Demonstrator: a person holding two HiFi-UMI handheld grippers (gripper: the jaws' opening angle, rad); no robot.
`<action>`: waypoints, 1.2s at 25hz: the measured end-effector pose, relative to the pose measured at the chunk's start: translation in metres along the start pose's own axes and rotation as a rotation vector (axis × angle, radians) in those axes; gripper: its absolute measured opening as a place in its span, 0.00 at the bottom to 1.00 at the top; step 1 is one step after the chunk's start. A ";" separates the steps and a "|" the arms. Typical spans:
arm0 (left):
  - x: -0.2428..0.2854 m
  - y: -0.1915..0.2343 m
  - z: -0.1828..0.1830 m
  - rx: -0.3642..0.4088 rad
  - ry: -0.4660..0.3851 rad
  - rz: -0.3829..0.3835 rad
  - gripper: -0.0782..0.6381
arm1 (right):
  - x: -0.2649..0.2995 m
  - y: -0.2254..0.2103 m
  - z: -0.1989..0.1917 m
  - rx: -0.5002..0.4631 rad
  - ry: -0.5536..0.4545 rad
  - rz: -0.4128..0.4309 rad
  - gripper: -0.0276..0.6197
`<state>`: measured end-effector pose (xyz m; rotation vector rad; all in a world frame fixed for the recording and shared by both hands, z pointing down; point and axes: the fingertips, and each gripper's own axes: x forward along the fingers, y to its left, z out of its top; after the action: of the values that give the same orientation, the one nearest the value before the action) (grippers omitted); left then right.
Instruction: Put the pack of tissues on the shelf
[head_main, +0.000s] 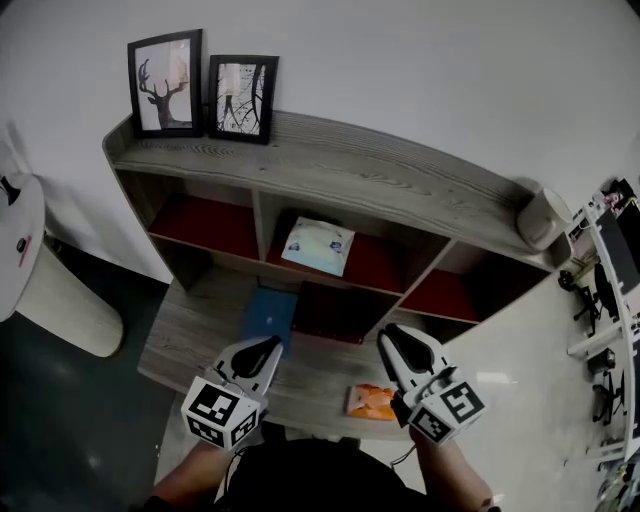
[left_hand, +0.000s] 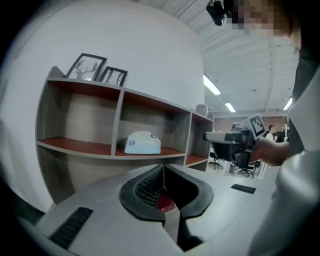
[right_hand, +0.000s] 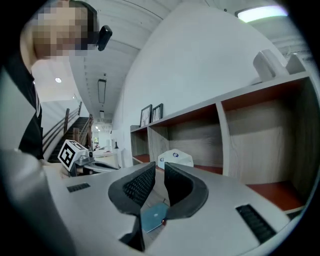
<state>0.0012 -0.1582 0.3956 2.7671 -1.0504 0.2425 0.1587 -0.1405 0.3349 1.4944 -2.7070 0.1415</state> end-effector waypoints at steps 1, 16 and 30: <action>0.004 -0.009 0.001 0.005 -0.001 0.006 0.14 | -0.011 -0.004 -0.003 0.006 0.001 0.008 0.08; 0.071 -0.160 -0.010 0.010 0.015 0.006 0.13 | -0.165 -0.080 -0.051 0.118 -0.016 0.021 0.08; 0.090 -0.187 -0.044 0.061 0.085 -0.134 0.13 | -0.178 -0.083 -0.086 0.209 0.056 -0.050 0.08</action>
<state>0.1883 -0.0684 0.4384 2.8387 -0.8478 0.3766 0.3236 -0.0263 0.4099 1.5816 -2.6778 0.4695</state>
